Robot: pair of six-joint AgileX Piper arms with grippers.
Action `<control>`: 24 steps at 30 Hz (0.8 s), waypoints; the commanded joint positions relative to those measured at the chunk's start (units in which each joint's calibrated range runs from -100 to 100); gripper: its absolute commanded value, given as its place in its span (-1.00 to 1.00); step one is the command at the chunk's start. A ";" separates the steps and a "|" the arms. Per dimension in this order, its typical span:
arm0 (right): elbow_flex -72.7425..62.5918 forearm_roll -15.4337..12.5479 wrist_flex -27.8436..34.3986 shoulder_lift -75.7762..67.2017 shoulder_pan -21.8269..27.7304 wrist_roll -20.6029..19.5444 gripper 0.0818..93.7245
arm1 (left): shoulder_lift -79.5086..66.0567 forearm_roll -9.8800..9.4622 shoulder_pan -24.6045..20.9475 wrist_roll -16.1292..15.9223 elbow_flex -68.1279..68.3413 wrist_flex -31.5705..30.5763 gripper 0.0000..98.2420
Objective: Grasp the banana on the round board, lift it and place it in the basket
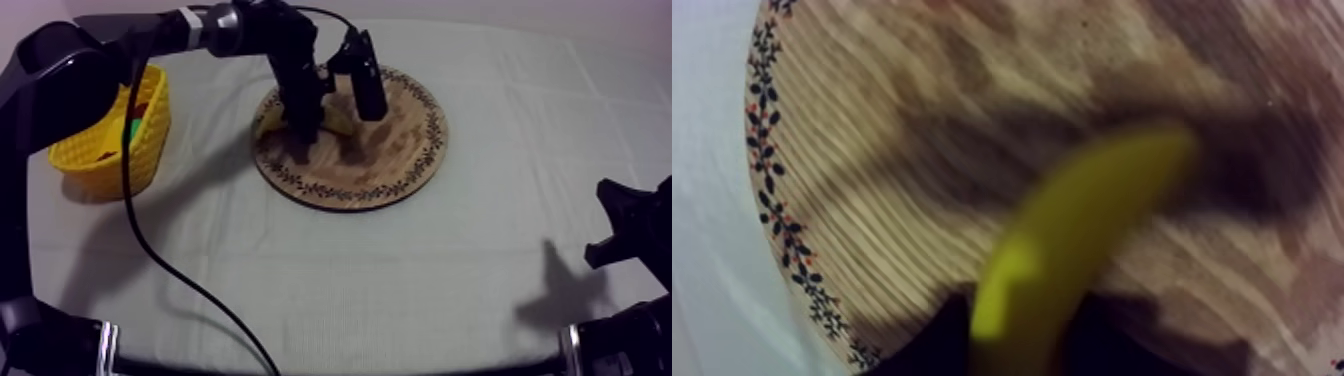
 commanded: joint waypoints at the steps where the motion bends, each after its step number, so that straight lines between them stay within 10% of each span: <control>1: -0.03 0.00 0.03 0.00 0.00 0.09 -0.99 | -0.08 -0.03 -0.03 -0.32 -0.23 -0.03 -0.49; 24: -0.03 0.00 0.03 0.00 0.00 0.09 -0.99 | -17.45 3.15 -2.15 -0.85 6.42 2.54 -0.61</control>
